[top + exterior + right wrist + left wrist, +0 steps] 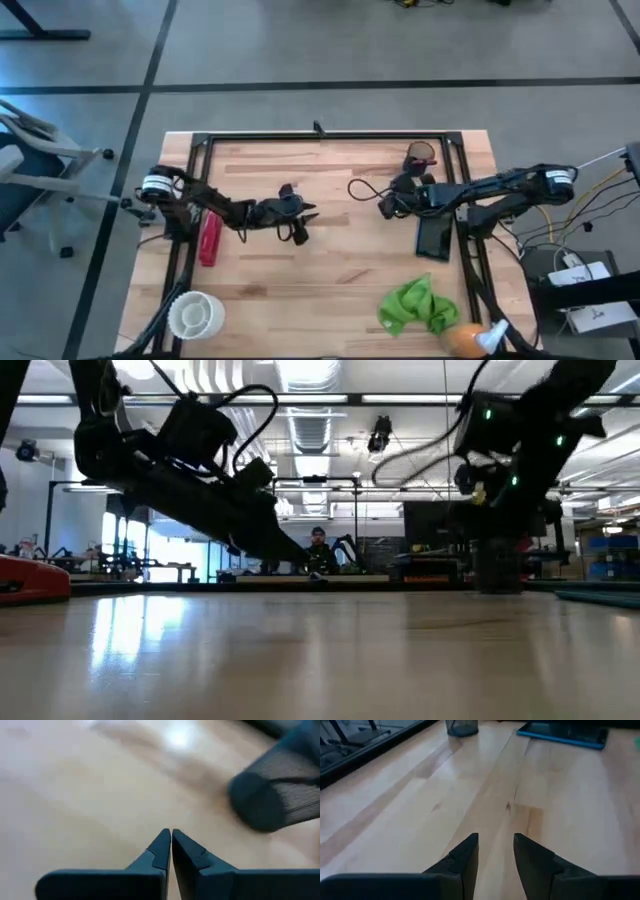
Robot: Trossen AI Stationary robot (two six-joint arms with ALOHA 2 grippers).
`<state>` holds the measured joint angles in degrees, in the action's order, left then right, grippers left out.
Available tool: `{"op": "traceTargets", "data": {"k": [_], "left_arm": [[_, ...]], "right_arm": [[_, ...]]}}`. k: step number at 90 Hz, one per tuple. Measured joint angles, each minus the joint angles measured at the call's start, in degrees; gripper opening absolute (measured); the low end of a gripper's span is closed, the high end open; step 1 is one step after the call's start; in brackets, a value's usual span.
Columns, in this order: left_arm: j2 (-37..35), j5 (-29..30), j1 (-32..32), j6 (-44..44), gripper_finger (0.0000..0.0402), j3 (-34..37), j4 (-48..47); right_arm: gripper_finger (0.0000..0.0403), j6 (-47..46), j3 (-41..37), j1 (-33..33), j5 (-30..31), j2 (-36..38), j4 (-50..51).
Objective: Apply microfiber cloth
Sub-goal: Move the yellow spray bottle to the middle center of the table
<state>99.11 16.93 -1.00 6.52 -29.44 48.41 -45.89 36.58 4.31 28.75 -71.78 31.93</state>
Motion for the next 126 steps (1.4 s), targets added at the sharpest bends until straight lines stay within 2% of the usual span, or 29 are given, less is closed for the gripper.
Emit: {"op": "traceTargets", "data": {"k": [21,41,62,85,99,112,126], "left_arm": [[-0.9,0.0,0.1,0.0,0.0114,1.1,-0.1],[-0.9,0.0,0.2,0.1,0.0108,1.0,0.1],[-1.0,0.0,0.2,0.2,0.0114,1.0,1.4],[-1.0,0.0,0.2,0.2,0.0127,1.1,2.8],[-1.0,-0.4,0.2,0.2,0.0133,1.1,4.5],[-1.0,-4.3,0.4,1.1,0.0138,1.1,8.0],[-1.0,-5.9,2.0,1.5,0.0142,1.1,11.2]], "right_arm": [[0.0000,1.4,7.2,-3.1,-21.5,3.8,4.0],[0.0000,0.7,16.0,-8.9,-33.4,3.4,6.8],[0.0000,-4.7,29.2,-18.2,-36.3,1.2,19.5],[0.0008,-19.3,38.3,-30.0,-37.3,-2.8,30.1],[0.0045,-28.4,42.6,-35.7,-40.0,-5.1,35.5],[0.0093,-35.8,45.6,-39.0,-43.4,-6.4,40.4],[0.0141,-37.5,47.1,-43.2,-43.9,-6.4,42.6]]}}
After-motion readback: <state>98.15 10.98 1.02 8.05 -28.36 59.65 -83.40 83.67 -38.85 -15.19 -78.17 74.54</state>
